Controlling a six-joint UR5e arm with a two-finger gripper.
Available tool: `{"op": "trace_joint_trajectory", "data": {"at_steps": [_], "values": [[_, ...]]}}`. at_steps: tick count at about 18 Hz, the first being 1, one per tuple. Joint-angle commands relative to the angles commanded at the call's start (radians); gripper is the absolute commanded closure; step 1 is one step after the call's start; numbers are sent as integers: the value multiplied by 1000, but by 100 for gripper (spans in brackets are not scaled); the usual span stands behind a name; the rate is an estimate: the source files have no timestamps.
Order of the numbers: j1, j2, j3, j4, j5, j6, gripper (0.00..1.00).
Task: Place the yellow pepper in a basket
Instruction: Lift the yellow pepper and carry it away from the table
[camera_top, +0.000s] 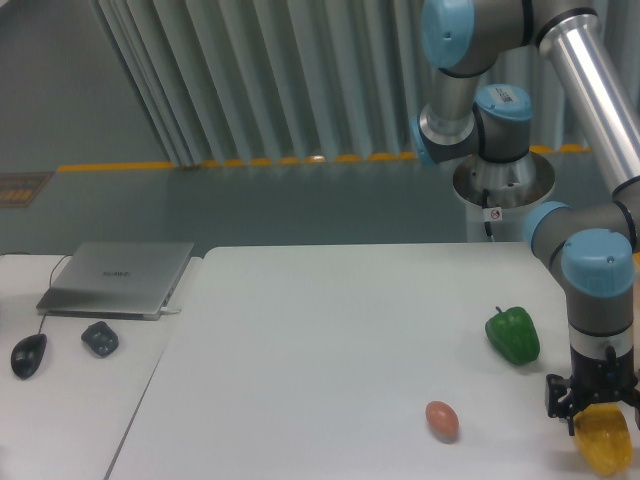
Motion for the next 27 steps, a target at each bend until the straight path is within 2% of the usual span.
{"op": "trace_joint_trajectory", "data": {"at_steps": [2, 3, 5, 6, 7, 12, 15, 18, 23, 27], "values": [[-8, -11, 0, 17, -2, 6, 3], [-8, -12, 0, 26, -2, 9, 19], [-8, -14, 0, 31, -2, 11, 42], [-8, -12, 0, 32, -2, 11, 52], [-8, -11, 0, 31, -3, 11, 57], [-8, 9, 0, 31, -8, 24, 57], [-8, 67, -9, 25, -14, 103, 56], [-5, 109, -21, 18, -22, 124, 56], [3, 173, -57, 8, -14, 328, 56], [44, 222, -66, -61, -12, 570, 56]]}}
